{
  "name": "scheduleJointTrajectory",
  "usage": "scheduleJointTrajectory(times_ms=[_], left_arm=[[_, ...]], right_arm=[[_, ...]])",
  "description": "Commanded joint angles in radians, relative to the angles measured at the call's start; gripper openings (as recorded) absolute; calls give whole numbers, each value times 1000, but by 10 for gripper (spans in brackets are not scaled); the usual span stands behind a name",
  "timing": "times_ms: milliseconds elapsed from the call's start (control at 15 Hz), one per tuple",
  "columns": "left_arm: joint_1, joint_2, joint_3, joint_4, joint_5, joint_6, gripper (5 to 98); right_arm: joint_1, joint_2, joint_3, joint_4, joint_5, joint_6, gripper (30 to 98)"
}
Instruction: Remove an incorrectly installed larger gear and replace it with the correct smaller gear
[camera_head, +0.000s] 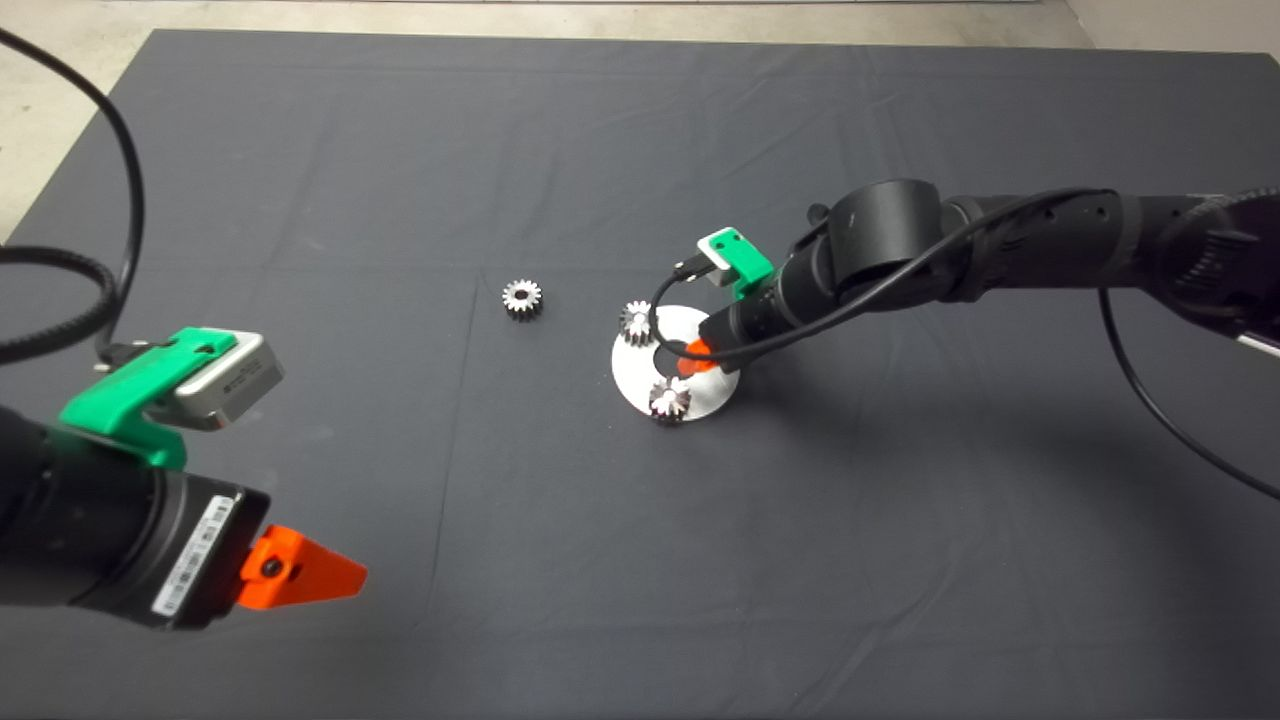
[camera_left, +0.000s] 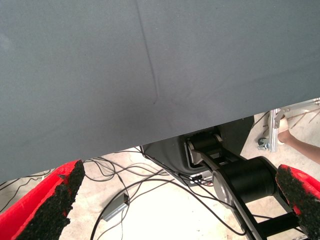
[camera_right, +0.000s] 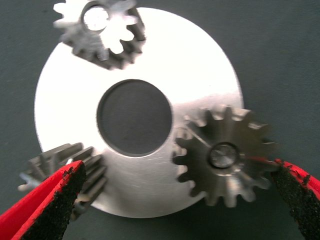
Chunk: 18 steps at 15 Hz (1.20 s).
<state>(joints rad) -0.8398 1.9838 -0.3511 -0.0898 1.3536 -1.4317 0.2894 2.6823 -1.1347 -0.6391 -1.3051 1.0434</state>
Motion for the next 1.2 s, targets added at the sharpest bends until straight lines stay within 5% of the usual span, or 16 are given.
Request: scheduleJointTrajectory(times_ms=[0, 667, 1133], left_arm=[[-7, 1, 12, -17, 2, -3, 983], [-5, 1, 12, -16, 2, -3, 983], [-5, 1, 12, -17, 2, -3, 983]], right_arm=[[14, 0, 1, -72, -6, -13, 979], [-9, 8, -74, -109, -11, -46, 975], [-9, 6, -75, -109, -10, -45, 900]])
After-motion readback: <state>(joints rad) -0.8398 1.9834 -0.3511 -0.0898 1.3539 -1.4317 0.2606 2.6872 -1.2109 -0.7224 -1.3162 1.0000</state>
